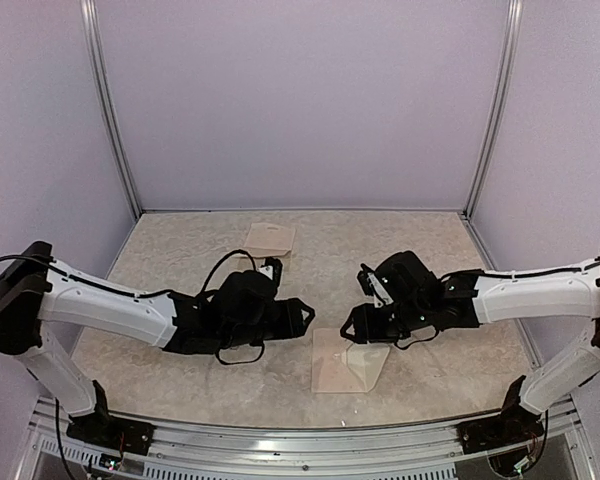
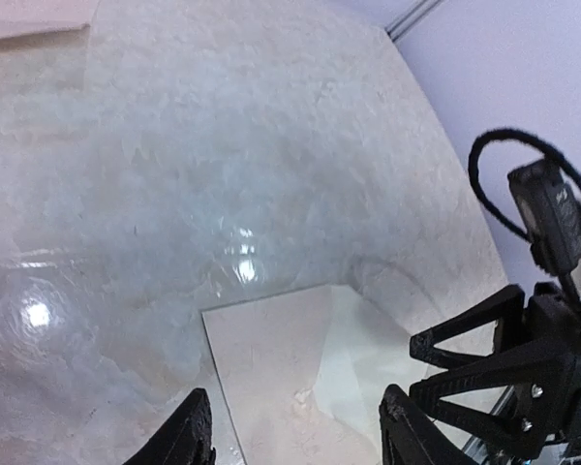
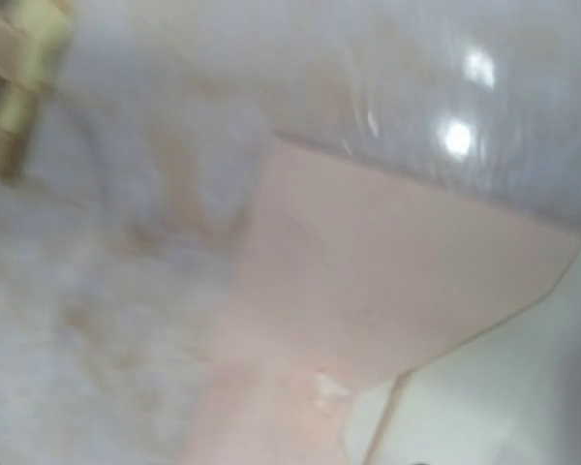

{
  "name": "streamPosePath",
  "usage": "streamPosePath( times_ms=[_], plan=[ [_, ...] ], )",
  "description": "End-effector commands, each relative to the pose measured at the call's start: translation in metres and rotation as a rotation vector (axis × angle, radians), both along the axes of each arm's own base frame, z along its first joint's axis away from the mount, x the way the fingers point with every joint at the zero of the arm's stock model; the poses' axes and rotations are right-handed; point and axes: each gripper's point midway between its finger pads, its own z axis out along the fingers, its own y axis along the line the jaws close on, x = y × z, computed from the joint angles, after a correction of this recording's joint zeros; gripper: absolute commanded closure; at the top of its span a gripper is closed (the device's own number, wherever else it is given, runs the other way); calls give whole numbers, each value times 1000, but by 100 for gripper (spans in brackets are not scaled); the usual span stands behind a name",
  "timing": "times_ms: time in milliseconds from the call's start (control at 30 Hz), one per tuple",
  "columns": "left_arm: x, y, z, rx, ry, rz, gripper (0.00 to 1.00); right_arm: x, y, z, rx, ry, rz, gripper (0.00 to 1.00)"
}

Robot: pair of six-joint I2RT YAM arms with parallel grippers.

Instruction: Place the letter into the envelope and seal it

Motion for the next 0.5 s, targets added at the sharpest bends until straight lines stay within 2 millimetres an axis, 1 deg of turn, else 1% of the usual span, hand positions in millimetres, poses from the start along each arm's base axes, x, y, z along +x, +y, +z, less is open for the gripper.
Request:
streamPosePath(
  times_ms=[0, 33, 133, 267, 400, 467],
  plan=[
    [27, 46, 33, 67, -79, 79, 42, 8, -17, 28, -34, -92, -31, 50],
    [33, 54, 40, 63, -87, 90, 40, 9, -18, 31, -29, -102, -34, 48],
    [53, 75, 45, 66, -84, 115, 38, 15, -20, 38, -11, -130, -42, 46],
    [80, 95, 43, 68, -74, 144, 38, 23, -15, 37, 8, -141, -32, 45],
    [108, 110, 46, 76, -88, 174, 37, 35, -9, 35, 2, -156, -23, 44],
    [124, 122, 41, 48, -55, 214, 35, 41, -7, 35, -2, -162, -24, 43]
  ],
)
